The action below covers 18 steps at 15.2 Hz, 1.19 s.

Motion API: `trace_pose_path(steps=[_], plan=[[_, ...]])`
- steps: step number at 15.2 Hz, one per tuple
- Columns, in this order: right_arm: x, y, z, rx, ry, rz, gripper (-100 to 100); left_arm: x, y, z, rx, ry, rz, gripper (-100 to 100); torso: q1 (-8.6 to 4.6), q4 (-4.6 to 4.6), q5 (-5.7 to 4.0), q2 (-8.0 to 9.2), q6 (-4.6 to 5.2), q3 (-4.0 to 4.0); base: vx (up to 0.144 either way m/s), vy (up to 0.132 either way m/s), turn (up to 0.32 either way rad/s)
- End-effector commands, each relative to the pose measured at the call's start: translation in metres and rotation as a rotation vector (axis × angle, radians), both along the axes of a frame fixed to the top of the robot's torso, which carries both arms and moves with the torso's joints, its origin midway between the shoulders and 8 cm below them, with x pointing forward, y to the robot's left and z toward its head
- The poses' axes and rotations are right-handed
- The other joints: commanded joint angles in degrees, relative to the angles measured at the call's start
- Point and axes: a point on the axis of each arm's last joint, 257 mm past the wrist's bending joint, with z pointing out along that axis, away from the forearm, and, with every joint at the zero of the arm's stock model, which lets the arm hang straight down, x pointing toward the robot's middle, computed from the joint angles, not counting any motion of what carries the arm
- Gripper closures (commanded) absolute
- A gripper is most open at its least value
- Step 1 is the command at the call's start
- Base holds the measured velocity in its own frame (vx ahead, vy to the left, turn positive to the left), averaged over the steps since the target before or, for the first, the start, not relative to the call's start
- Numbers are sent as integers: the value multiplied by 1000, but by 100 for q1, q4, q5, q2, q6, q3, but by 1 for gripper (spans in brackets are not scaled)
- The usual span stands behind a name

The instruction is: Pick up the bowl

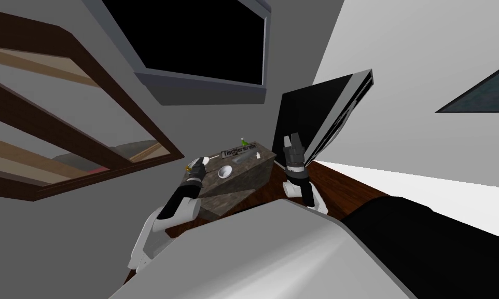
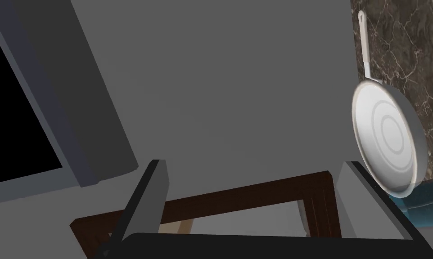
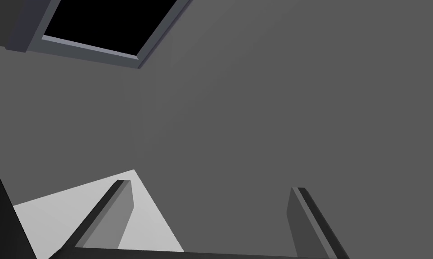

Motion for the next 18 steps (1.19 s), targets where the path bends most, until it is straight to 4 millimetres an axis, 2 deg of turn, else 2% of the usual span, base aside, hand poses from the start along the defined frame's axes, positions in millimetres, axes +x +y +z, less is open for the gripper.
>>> trace_pose_path(steps=[1,10,18], plan=[[0,0,0,0,0,0,0,0,3,-10,-4,40,12,-100,0,0,0,0,0,0,-2,15,-1],[0,0,0,0,0,0,0,4,13,-40,-25,182,58,-100,-6,0,-1,-2,0,-1,3,16,-36],[0,0,0,0,0,0,0,-1,22,-71,-40,322,103,-100,-9,-1,-2,-5,-1,-3,10,7,-33]])
